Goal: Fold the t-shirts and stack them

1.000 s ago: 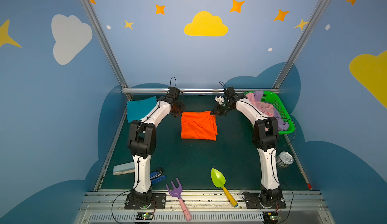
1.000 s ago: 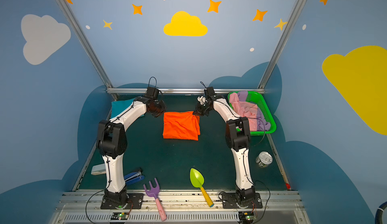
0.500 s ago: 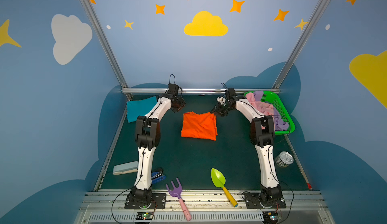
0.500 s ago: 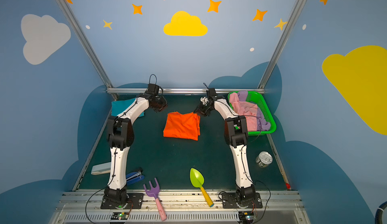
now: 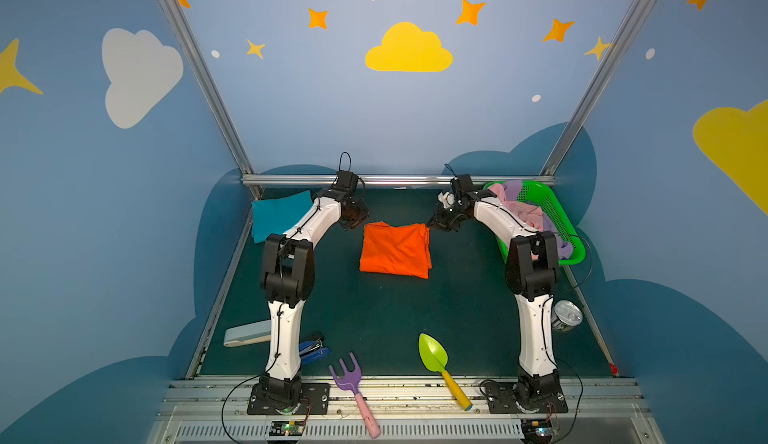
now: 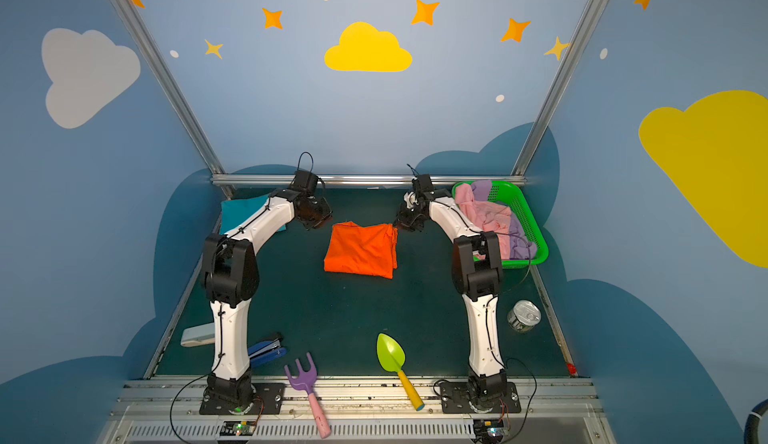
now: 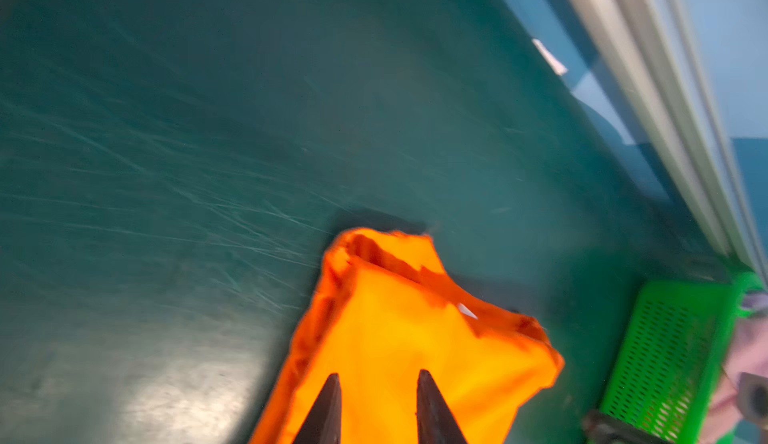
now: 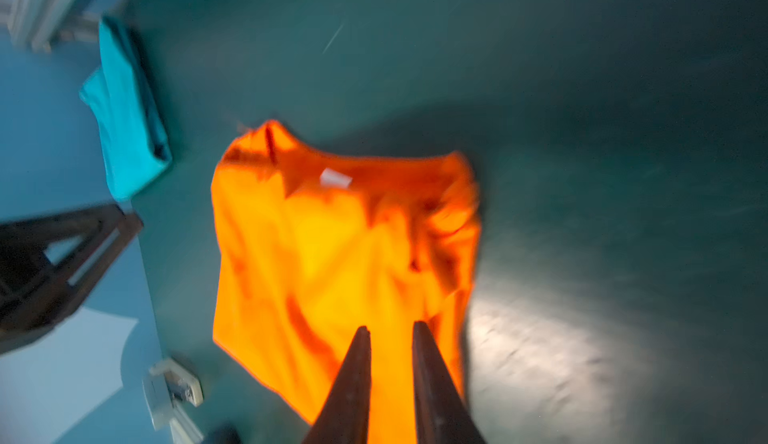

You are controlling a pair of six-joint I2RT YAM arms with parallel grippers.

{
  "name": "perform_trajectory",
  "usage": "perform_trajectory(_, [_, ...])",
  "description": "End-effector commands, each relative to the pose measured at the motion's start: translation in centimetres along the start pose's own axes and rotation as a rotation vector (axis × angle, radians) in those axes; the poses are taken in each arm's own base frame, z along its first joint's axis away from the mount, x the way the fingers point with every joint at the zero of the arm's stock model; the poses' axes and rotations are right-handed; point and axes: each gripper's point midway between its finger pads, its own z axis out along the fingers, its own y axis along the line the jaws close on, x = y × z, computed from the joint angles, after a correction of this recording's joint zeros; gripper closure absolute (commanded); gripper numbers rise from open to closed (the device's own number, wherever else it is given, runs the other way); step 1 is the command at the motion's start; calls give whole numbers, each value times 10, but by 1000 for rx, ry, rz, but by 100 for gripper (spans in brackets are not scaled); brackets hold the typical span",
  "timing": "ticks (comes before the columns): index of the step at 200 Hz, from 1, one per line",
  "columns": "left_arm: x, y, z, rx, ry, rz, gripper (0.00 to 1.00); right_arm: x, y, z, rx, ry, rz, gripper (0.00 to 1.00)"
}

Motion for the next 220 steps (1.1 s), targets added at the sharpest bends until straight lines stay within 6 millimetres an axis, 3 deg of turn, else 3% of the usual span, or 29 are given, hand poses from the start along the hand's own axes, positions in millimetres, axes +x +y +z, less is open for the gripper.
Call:
perform_trajectory(1, [9, -2, 18, -9, 16, 19, 68, 23, 6, 13, 52, 38, -51, 75])
perform_trajectory(14, [15, -6, 30, 7, 47, 24, 67, 28, 0, 23, 65, 62, -42, 74])
perform_trajectory(60, [8, -4, 64, -21, 59, 44, 69, 30, -19, 42, 100, 104, -7, 70])
perform_trajectory(103, [7, 8, 99, -63, 89, 50, 71, 29, -29, 41, 147, 92, -12, 66])
perform_trajectory(135, [8, 12, 108, -75, 101, 44, 72, 32, -36, 43, 159, 106, -5, 66])
perform_trajectory(166, [7, 12, 107, -72, 96, 42, 72, 36, -26, 50, 92, 129, 10, 74])
perform_trajectory(193, [8, 13, 106, -75, 100, 43, 73, 39, -24, 54, 62, 144, 30, 92])
perform_trajectory(220, [7, 19, 107, -98, 90, 44, 73, 37, -27, 35, 86, 111, 50, 100])
